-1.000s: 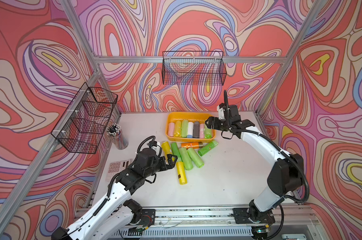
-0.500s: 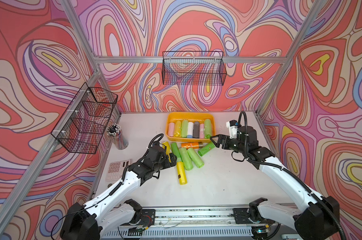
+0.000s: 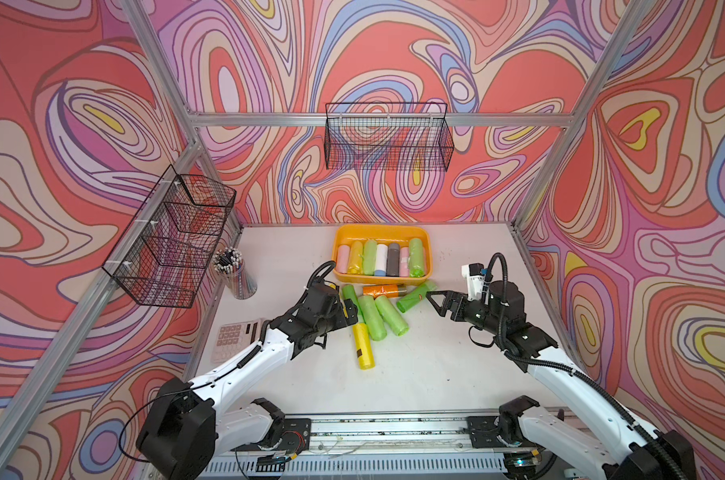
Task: Put the roll of trash bags into the storage box
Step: Pick up the roll of trash bags from the center of the board.
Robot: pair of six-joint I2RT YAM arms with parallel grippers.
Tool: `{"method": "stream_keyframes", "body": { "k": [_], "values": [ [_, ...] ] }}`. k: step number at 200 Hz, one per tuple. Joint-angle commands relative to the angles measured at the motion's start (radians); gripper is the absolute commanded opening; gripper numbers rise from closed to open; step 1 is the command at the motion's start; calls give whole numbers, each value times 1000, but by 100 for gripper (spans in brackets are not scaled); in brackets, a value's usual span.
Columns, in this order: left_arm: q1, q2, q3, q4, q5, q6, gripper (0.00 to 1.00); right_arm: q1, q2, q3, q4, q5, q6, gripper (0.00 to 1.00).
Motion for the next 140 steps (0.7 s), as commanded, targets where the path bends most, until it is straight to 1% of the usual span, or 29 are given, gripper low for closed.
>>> {"method": "stream_keyframes", "body": {
  "k": [1,68,140],
  "values": [
    [-2,13,30,10,-26,-12,100,0,-8,-14,70,-24,21,96],
    [3,33,33,-10,-84,0,99,0,-17,-48,90,-47,34,96],
    [8,75,52,-10,-103,22,87,1,-43,-50,60,-45,45,96]
  ]
}}
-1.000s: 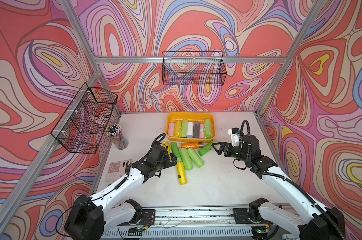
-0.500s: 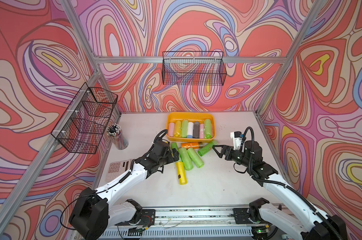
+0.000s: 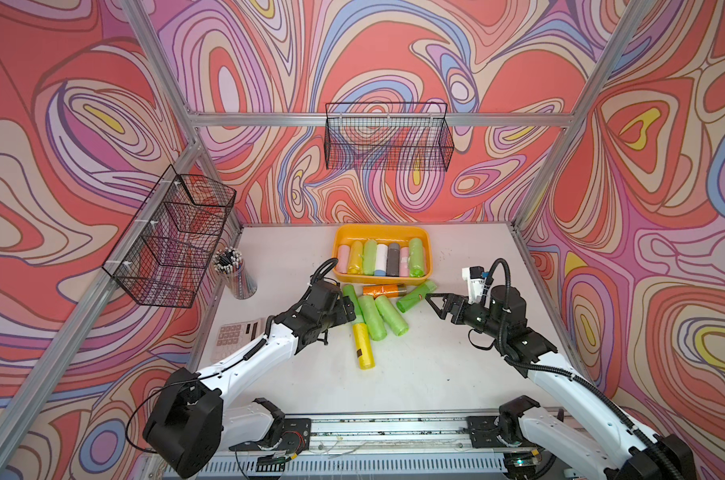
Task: Put the roll of trash bags into the storage box
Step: Pick up the roll of trash bags from the center of the board.
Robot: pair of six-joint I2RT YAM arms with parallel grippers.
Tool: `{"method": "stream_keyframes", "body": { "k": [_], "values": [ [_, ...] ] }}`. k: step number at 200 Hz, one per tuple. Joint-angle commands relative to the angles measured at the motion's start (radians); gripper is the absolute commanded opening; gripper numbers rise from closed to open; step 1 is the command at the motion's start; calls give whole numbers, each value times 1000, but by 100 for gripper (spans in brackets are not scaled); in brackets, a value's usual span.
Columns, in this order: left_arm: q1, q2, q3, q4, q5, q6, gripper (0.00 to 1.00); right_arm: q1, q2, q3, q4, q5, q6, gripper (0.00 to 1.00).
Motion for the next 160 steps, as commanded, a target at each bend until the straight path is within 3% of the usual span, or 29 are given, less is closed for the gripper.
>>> {"method": "stream_keyframes", "body": {
  "k": [1,109,129,145,160],
  "values": [
    [6,23,29,-12,-28,11,87,0,-9,1,-9,-4,7,96],
    [6,117,83,-83,-148,85,78,0,-9,35,-67,24,-12,96],
    [7,134,82,-69,-152,93,72,0,-8,32,-69,24,-9,95],
    [9,154,88,-64,-148,97,55,0,-9,33,-72,24,-7,95],
    [12,176,95,-66,-147,95,54,0,-11,32,-74,27,-4,95]
  ]
}}
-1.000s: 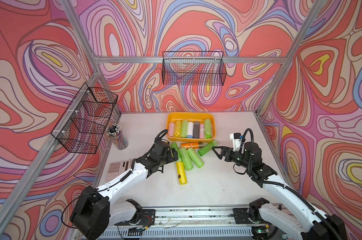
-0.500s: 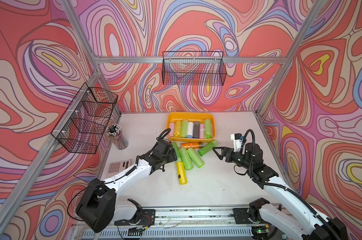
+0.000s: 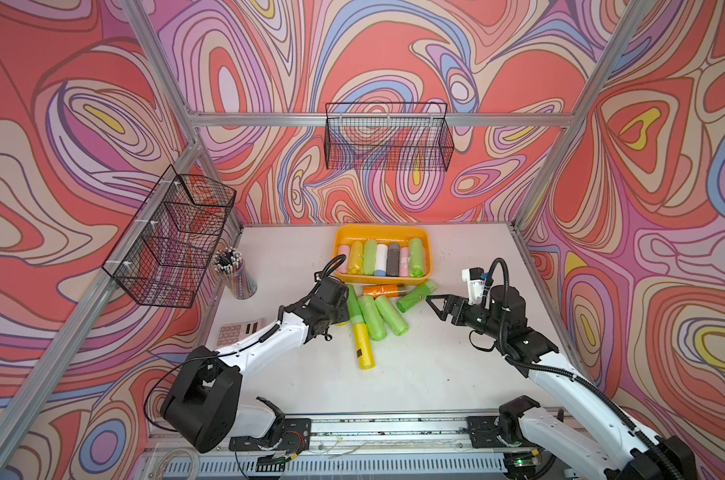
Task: Put the roll of trash bags into the storage box
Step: Pick up the roll of trash bags from the center of the board.
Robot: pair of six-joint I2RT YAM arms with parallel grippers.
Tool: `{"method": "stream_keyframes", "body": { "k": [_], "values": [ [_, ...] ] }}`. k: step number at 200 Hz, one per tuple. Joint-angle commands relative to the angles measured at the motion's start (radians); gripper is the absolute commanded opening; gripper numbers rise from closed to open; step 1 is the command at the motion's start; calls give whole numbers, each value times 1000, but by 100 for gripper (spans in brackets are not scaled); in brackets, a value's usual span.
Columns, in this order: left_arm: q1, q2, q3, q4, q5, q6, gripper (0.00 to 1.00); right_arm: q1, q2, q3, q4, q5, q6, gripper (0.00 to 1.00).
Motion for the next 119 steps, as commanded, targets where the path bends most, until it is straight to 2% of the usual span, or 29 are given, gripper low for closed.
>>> {"method": "stream_keyframes", "body": {
  "k": [1,119],
  "values": [
    [10,35,29,-20,-25,7,54,0,-10,18,-9,16,0,95],
    [50,168,80,-10,16,18,59,0,-28,14,-35,39,1,95]
  ]
}}
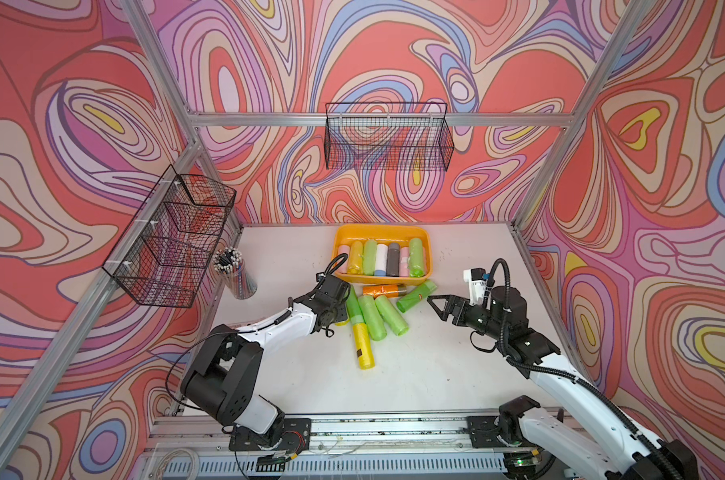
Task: Put the roll of trash bags into the storage box
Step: Pick up the roll of trash bags from the center of the board.
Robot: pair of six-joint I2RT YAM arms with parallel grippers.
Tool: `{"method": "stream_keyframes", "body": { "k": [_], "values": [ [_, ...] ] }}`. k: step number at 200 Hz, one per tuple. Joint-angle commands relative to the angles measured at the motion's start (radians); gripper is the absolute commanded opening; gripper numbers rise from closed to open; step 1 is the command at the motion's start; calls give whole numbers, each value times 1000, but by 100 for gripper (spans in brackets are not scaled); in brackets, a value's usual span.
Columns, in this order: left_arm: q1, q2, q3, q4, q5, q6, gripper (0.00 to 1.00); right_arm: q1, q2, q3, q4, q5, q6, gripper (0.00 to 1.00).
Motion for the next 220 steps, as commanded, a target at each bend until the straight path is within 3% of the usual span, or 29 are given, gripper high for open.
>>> {"method": "stream_keyframes", "body": {
  "k": [1,101,152,165,192,220],
  "values": [
    [9,30,35,-6,4,11,59,1,-11,14,-12,20,0,95],
    [19,151,57,24,32,30,59,0,-10,17,-24,28,-6,95],
    [22,175,55,24,29,35,51,0,-8,19,-29,30,-1,95],
    [21,169,51,24,30,37,44,0,-9,19,-29,28,3,95],
    [21,145,36,24,18,43,41,0,-6,20,-29,30,7,95],
    [22,124,32,23,24,52,31,0,2,24,-28,28,14,95]
  ]
}}
